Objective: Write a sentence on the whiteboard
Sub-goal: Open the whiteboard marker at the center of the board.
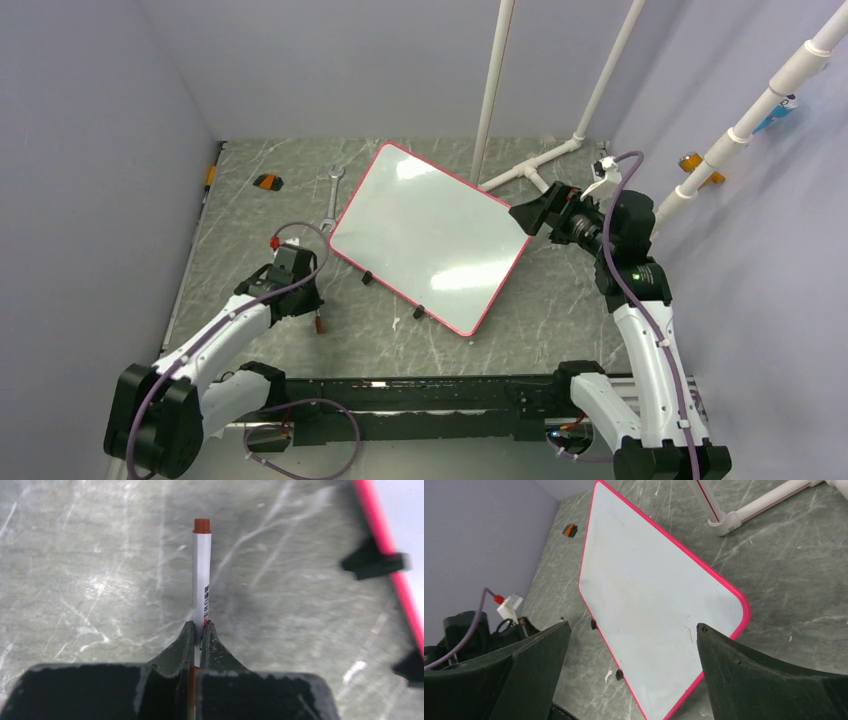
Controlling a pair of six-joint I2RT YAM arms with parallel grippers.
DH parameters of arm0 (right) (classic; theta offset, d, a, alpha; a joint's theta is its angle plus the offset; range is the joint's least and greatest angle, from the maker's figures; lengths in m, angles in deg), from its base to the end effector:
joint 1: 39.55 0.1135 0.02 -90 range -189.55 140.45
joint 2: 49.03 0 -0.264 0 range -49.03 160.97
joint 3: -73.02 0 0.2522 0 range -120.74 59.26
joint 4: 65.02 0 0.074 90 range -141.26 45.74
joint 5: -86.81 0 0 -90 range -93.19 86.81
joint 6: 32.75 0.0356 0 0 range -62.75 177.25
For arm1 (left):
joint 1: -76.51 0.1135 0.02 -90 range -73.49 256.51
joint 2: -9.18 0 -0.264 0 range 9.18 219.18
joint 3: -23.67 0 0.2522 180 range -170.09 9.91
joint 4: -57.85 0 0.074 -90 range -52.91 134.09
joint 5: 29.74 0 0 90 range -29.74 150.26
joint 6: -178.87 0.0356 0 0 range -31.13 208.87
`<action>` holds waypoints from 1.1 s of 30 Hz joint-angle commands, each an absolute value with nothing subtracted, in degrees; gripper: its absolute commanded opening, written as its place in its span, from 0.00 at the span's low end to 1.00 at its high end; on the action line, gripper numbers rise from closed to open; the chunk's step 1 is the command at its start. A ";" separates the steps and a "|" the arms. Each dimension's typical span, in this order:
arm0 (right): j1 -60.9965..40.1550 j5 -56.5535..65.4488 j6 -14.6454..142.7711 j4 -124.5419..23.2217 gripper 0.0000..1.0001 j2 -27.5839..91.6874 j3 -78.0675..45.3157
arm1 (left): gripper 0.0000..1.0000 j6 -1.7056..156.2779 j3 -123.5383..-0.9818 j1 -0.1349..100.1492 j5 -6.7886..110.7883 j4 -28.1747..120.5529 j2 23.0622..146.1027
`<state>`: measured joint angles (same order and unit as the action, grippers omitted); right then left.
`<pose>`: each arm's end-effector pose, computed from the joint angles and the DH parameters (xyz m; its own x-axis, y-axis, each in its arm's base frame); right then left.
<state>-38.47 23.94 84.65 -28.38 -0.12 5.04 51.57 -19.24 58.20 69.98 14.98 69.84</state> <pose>0.1853 0.0197 0.3630 -0.4757 0.4007 -0.7830 -0.2619 0.7853 0.5609 0.1769 -0.0522 0.1717 -0.7981 -0.3651 -0.4794 -0.3176 0.9309 -0.1803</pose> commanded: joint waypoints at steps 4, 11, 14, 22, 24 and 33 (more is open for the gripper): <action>-38.32 22.01 86.32 -29.37 1.00 -4.51 2.51 | 0.00 58.89 -28.29 57.79 61.01 12.25 59.40; -38.32 27.51 88.09 -32.84 1.00 -7.76 3.76 | 0.00 67.18 -38.86 57.79 49.68 9.63 57.53; -38.22 30.54 90.37 -35.76 1.00 -8.36 4.81 | 0.00 72.03 -44.13 57.79 42.10 9.47 58.51; -36.23 38.43 95.60 -43.52 1.00 -7.11 5.67 | 0.00 84.30 -55.16 57.83 29.64 9.28 64.86; -34.55 37.31 96.39 -45.93 1.00 -7.32 6.60 | 0.00 83.16 -55.50 57.71 24.60 12.18 66.65; -16.39 35.87 88.74 -43.36 1.00 2.53 1.07 | 0.00 84.97 -52.71 56.86 6.94 18.41 70.47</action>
